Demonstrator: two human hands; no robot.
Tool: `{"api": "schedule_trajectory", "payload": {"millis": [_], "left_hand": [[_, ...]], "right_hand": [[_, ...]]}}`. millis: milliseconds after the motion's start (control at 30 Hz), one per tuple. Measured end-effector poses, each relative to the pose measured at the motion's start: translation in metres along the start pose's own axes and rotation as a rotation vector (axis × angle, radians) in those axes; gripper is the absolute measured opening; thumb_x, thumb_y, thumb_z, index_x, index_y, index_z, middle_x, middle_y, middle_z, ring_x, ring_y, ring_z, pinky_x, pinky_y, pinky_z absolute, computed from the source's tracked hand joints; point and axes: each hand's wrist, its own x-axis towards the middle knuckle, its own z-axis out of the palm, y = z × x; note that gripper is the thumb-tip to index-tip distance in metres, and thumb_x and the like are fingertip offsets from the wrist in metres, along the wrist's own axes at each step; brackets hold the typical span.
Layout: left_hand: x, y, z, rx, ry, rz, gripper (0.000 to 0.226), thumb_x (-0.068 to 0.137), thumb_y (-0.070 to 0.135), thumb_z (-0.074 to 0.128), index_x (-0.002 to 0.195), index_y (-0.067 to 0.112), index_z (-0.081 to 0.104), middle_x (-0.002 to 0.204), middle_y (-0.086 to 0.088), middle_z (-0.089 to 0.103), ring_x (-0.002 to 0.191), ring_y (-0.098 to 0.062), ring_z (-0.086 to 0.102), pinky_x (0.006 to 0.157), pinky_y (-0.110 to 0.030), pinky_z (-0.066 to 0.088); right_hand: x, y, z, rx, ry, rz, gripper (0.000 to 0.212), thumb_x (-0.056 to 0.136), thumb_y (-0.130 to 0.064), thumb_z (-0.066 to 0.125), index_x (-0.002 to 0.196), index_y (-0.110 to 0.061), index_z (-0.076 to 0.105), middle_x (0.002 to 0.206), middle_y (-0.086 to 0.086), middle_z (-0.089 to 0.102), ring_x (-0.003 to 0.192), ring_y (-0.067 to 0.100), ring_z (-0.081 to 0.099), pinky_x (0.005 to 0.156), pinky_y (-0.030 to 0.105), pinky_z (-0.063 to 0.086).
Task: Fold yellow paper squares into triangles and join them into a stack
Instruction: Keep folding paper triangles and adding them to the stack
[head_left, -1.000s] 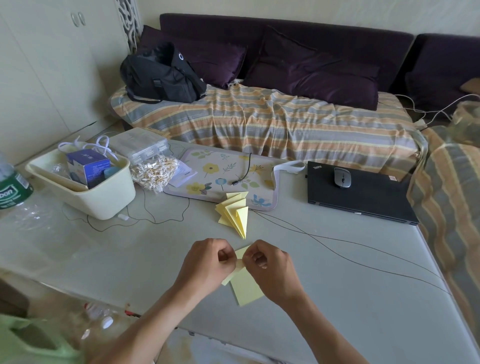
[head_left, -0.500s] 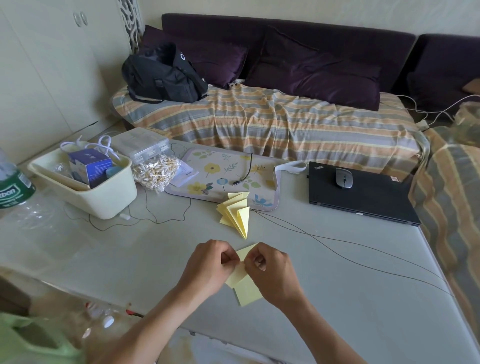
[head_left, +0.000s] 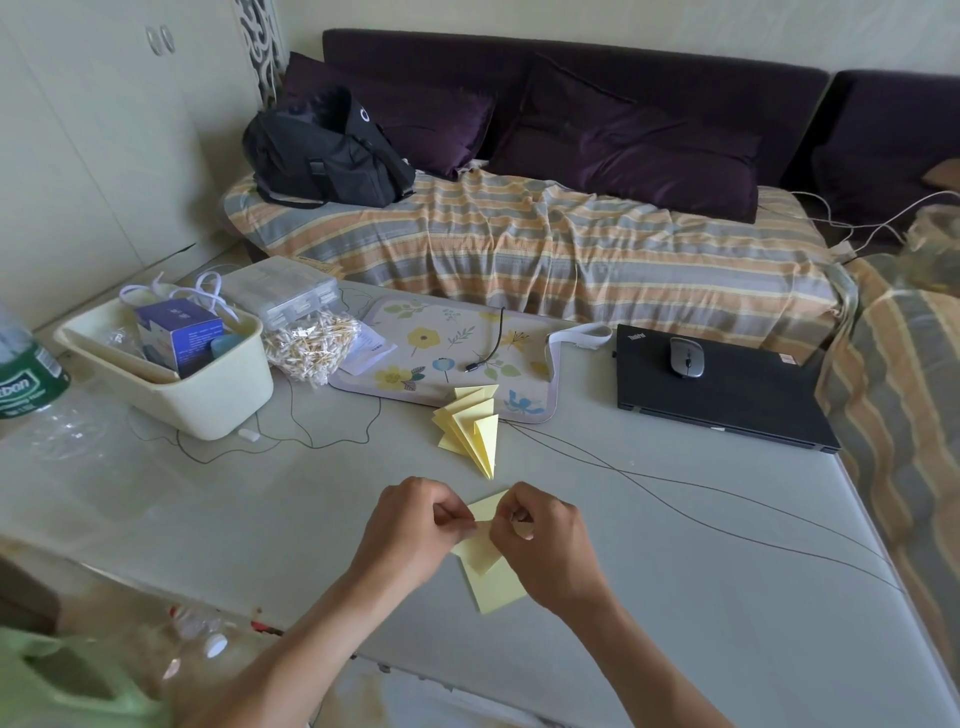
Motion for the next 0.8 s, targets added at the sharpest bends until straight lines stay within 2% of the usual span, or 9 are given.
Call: {"api": "schedule_trajectory", "payload": {"millis": [200,367,467,633,800], "left_hand": [[-0.0018,0.0001,0.0009,0.022,-0.022,-0.002,0.008,0.082,0.024,0.084,0.077,0.025,0.077,0.055,0.014,0.061,0.055,0.004,0.058,0.049,-0.008,0.033],[-0.0036,0.0017,0.0025,0.037,0.015,0.017,0.008,0.082,0.034,0.082,0.079,0.029,0.077,0.054,0.013,0.047,0.060,-0.007,0.046,0.050,-0.019,0.028],[-0.0031,0.0021,0.0023,0.033,0.005,0.024,0.008,0.082,0.034,0.082,0.079,0.029,0.077,0.054,0.012,0.048,0.059,-0.006,0.046,0.048,-0.016,0.028],[-0.0028,0.0009,-0.0001,0.034,-0.001,0.037,0.008,0.082,0.032,0.083,0.082,0.025,0.079,0.050,0.010,0.043,0.050,-0.006,0.043,0.043,-0.014,0.030],[-0.0021,0.0018,-0.0012,0.018,-0.001,0.052,0.009,0.082,0.032,0.083,0.081,0.025,0.079,0.046,0.010,0.036,0.044,-0.006,0.037,0.042,-0.015,0.030]], "right_hand": [[-0.0014,0.0010,-0.0001,0.007,-0.095,0.046,0.006,0.087,-0.016,0.071,0.082,-0.013,0.070,0.074,-0.011,0.065,0.073,-0.008,0.058,0.065,0.009,0.042],[-0.0016,0.0007,0.0023,0.004,-0.043,0.000,0.010,0.086,-0.011,0.069,0.077,-0.014,0.065,0.070,0.000,0.064,0.071,0.018,0.053,0.058,0.017,0.038],[-0.0019,0.0010,0.0042,-0.006,-0.040,0.003,0.010,0.085,-0.011,0.068,0.076,-0.015,0.065,0.069,0.002,0.063,0.069,0.021,0.052,0.058,0.020,0.039],[-0.0022,0.0020,0.0016,0.008,-0.072,0.032,0.007,0.087,-0.014,0.072,0.080,-0.014,0.069,0.075,-0.006,0.068,0.074,0.006,0.058,0.062,0.013,0.043],[-0.0019,-0.0017,-0.0009,-0.006,-0.053,0.032,0.007,0.086,-0.014,0.073,0.080,-0.012,0.070,0.073,-0.008,0.066,0.072,-0.002,0.056,0.063,0.010,0.041]]}}
